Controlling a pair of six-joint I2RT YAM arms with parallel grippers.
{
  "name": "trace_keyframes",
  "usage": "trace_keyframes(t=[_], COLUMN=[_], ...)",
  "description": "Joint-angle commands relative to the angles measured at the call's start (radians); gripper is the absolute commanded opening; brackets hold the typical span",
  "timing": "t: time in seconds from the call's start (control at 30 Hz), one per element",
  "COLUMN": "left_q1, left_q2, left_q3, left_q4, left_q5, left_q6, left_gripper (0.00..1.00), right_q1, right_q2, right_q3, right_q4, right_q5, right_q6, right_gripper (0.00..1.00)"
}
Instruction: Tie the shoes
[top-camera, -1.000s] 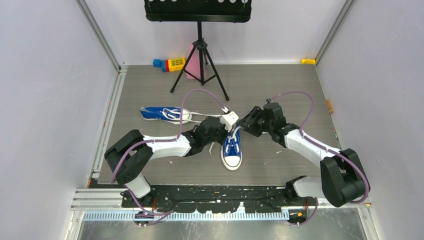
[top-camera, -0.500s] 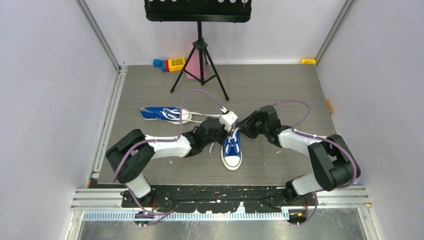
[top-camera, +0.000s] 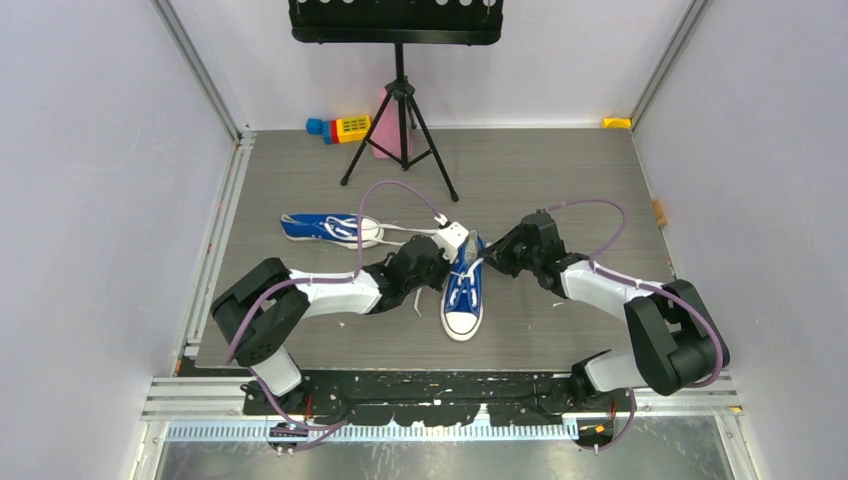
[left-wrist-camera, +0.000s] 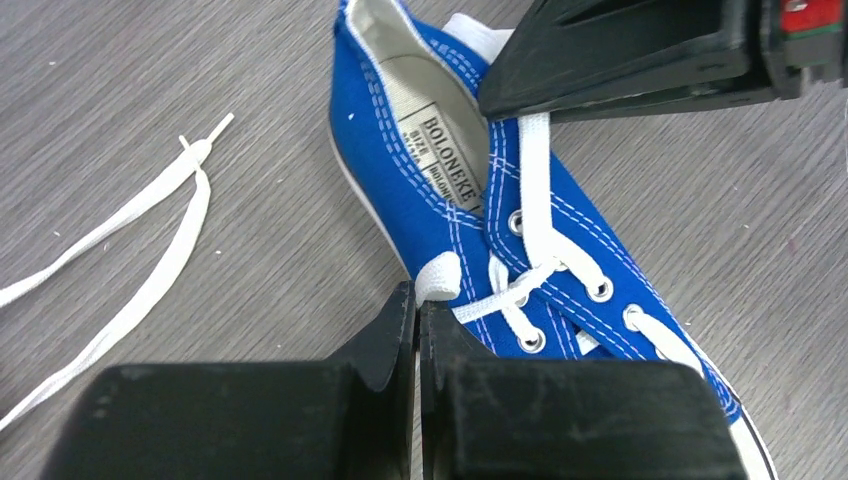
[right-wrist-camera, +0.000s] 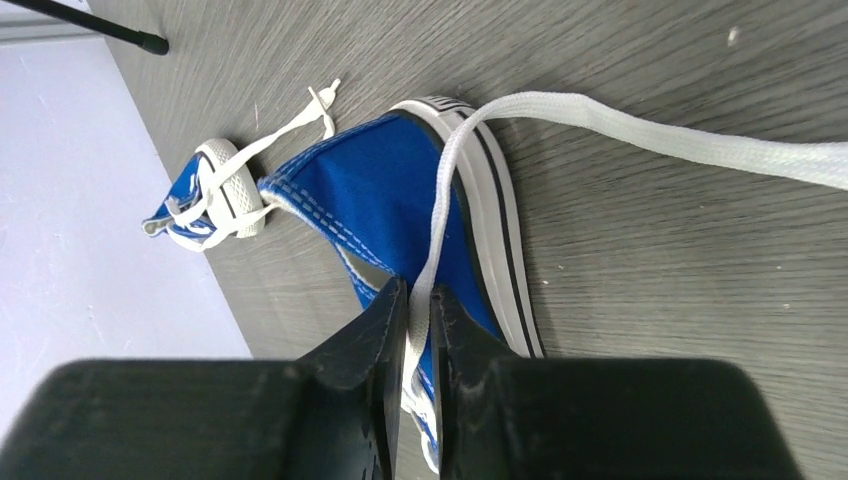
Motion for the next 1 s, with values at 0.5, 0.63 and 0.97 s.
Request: trace_keyframes(t=[0.5, 0.63, 0.97], left_q1=[0.011, 0.011, 0.011], left_q2=[-0.023, -0.019, -0.012], left_q3=[-0.007, -0.005, 0.007], left_q4=[0.033, 0.030, 0.022], left_q5=[-0.015, -0.018, -0.011], left_q6=[-0.045, -0.046, -0.032], left_gripper=[0.00, 0.00, 0.00], right_q1=[0.004, 0.004, 0.004], right_q2=[-0.077, -0.094, -0.113], right_q3=[-0.002, 0.006, 0.024], right_q4=[0.019, 0.000, -0.040], right_q5=[-0.022, -0.015, -0.036], right_q6=[-0.076, -0.088, -0.116], right_gripper=[0.08, 0.14, 0.00])
